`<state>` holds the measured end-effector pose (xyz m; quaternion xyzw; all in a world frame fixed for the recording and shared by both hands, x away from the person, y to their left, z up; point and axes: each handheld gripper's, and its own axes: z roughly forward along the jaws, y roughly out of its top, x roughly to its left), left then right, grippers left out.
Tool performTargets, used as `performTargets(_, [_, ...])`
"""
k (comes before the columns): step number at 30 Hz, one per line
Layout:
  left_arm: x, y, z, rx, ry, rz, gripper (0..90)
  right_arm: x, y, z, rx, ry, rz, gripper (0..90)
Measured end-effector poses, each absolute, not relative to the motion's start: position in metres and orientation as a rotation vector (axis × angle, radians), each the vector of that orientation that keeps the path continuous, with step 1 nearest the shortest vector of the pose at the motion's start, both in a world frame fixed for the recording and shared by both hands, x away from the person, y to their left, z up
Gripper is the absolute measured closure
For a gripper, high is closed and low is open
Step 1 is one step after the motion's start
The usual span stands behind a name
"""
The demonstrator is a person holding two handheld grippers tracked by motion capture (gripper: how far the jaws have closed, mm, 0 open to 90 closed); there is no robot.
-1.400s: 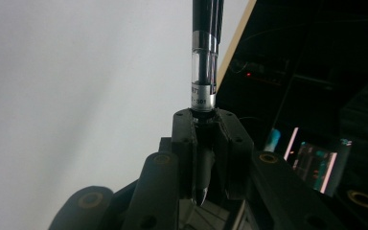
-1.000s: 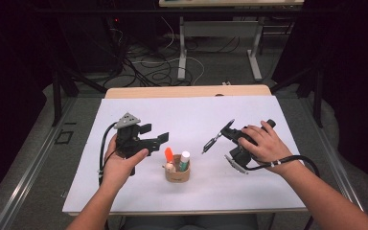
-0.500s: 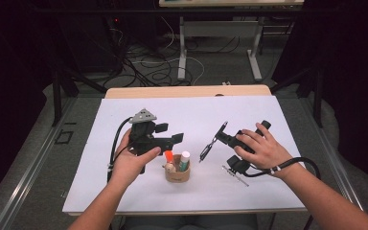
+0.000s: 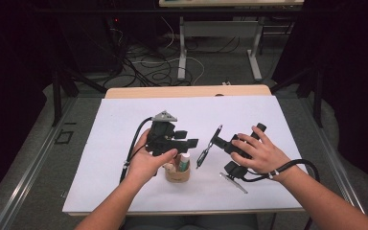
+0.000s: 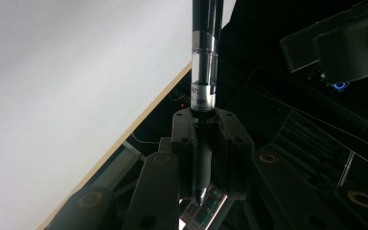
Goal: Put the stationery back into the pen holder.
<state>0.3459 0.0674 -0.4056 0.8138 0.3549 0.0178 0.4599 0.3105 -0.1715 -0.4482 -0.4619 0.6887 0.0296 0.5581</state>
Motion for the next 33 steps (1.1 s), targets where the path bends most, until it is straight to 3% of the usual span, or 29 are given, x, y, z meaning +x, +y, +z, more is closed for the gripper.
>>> performTargets(12, [0.352, 0.047, -0.413, 2.072, 0.899, -0.098, 59.5, 0.31, -0.169, -0.452, -1.093, 1.625, 0.082, 79.8])
performTargets(33, [0.356, 0.024, -0.423, 2.135, 0.961, -0.153, 71.1, 0.309, -0.164, -0.455, -1.136, 1.615, 0.092, 79.7])
